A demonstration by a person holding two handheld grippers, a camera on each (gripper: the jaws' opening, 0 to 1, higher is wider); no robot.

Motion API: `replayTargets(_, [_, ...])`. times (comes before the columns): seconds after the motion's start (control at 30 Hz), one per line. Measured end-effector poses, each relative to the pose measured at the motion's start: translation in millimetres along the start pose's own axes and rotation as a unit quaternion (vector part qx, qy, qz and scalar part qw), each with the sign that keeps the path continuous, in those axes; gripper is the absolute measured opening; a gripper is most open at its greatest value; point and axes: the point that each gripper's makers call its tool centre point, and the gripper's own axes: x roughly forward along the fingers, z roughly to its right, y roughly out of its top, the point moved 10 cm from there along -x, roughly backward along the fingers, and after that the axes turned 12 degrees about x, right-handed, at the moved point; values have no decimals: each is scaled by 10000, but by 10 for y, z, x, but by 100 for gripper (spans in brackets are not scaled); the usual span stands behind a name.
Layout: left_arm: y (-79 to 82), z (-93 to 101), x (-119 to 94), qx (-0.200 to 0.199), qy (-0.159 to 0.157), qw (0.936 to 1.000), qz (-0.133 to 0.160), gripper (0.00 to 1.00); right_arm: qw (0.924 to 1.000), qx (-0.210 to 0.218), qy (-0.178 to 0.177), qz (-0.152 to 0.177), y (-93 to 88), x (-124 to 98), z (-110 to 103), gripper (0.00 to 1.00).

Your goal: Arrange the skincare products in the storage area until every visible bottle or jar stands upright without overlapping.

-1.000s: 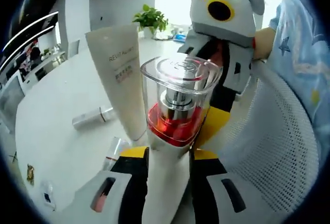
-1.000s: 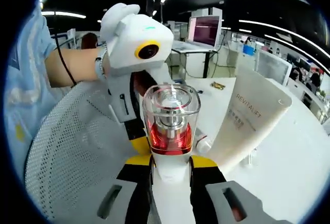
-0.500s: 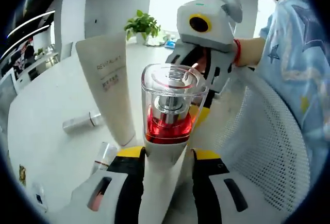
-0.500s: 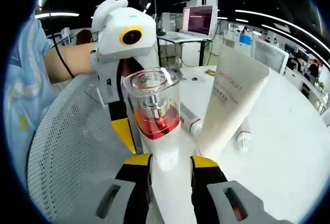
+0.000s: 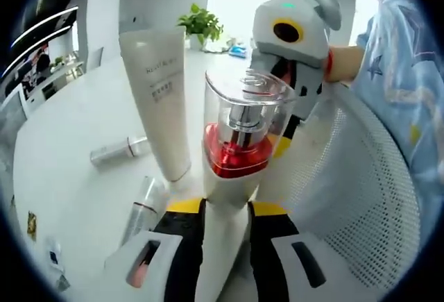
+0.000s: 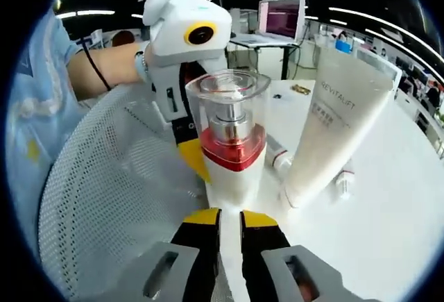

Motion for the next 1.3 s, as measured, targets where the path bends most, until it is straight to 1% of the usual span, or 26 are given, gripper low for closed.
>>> replayTargets(0.07, [16, 11, 25, -36, 26, 10000, 23, 25, 10000, -15, 8, -28, -8, -2, -4, 3])
replayTargets(0.1, [29, 20, 45, -61, 45, 10000, 35, 25, 10000, 45, 40, -72, -15, -3, -5, 5])
replayTargets(0.17, [49, 30, 69, -65, 69, 9999, 48, 25, 9999, 92, 61, -81, -13, -10, -7, 5])
replayTargets(0.27, [75, 42, 116, -199, 98, 9997, 44, 25, 10000, 45, -19, -12, 1, -32, -13, 5])
replayTargets(0.33, [92, 60, 155, -200, 165, 9996, -55, 23, 9999, 55, -118, -100, -21, -30, 0, 5])
replayTargets(0.37, [91, 63, 172, -113, 203, 9996, -140, 22, 9998, 38, -164, -138, -33, -31, 7, 5])
replayTargets(0.5, [93, 83, 233, -23, 222, 9994, -271, 16, 9991, 64, -320, -257, -53, -43, 39, 4])
replayTargets(0.57, [93, 79, 247, -38, 200, 9994, -286, 14, 9989, 116, -351, -272, -62, -53, 55, 4])
replayTargets(0.63, [98, 74, 256, -149, 171, 9994, -280, 14, 9986, 241, -373, -276, -71, -64, 79, 4])
replayTargets(0.73, [102, 76, 265, -230, 187, 9992, -268, 13, 9979, 437, -449, -188, -65, -90, 115, 4])
replayTargets(0.77, [105, 78, 268, -240, 195, 9991, -278, 13, 9972, 522, -514, -115, -55, -102, 132, 4])
replayTargets(0.8, [109, 83, 272, -232, 214, 9991, -292, 13, 9969, 580, -526, -102, -53, -110, 141, 6])
replayTargets(0.83, [114, 85, 276, -220, 235, 9990, -297, 13, 9961, 731, -501, 3, -44, -114, 144, 7])
replayTargets(0.9, [125, 89, 292, -209, 274, 9989, -312, 13, 9959, 733, -528, -6, -45, -124, 147, 8])
replayTargets(1.0, [141, 79, 326, -251, 308, 9987, -334, 12, 9955, 683, -660, 61, -50, -146, 141, 9])
replayTargets(1.1, [158, 91, 373, -314, 324, 9981, -414, 9, 9941, 754, -755, 188, -52, -187, 151, 10])
replayTargets(1.2, [173, 127, 410, -206, 281, 9983, -462, 4, 9920, 925, -780, 354, -52, -220, 176, 11])
replayTargets(1.3, [185, 127, 414, -73, 321, 9984, -461, 3, 9906, 1032, -796, 407, -52, -221, 192, 12])
